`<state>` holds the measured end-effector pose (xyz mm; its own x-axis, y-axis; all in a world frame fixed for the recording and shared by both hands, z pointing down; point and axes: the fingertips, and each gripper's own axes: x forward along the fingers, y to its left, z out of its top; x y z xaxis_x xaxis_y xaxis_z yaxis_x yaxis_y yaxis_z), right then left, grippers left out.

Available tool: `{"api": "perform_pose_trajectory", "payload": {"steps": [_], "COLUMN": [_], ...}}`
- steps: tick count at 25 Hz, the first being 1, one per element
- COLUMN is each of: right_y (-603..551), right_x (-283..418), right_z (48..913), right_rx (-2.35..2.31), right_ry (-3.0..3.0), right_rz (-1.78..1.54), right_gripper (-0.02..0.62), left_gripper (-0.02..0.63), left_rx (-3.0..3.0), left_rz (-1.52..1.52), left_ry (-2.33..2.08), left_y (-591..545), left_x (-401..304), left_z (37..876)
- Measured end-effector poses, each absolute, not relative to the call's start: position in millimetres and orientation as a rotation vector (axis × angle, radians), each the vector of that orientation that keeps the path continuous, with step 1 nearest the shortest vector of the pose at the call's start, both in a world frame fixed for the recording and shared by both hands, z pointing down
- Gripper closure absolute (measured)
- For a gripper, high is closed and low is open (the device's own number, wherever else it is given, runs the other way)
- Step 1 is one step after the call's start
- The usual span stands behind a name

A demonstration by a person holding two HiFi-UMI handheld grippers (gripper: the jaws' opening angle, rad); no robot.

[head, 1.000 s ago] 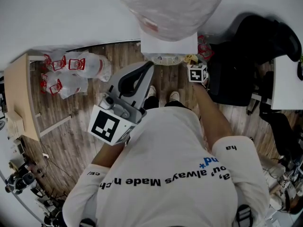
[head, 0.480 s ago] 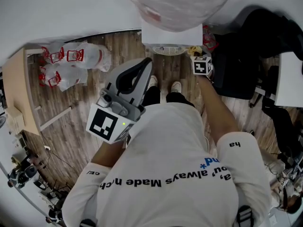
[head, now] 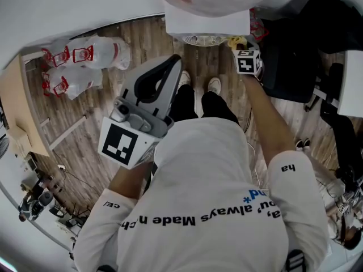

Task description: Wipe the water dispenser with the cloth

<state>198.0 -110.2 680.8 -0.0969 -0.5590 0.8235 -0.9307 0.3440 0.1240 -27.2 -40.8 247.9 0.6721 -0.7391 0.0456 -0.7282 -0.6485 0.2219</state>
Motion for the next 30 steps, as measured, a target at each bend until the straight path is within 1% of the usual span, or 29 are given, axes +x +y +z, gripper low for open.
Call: {"api": "perform_pose_trajectory", "payload": {"steps": [22, 30], "right_y": [-116, -117], "right_x": [203, 200], "right_z": [722, 753], "right_rx": [1.322, 1.315], "right_ry": [-1.777, -1.8], "right_rz": [0.528, 0.544], "right_gripper": [0.537, 0.537], "left_gripper": [0.588, 0.588], "left_rx": [2.663, 2.644], "left_rz": [-0.018, 0.007], "left_ry": [-1.163, -1.149], "left_y": [-47, -48], "left_x": [-20, -17], "left_z": [321, 355]}}
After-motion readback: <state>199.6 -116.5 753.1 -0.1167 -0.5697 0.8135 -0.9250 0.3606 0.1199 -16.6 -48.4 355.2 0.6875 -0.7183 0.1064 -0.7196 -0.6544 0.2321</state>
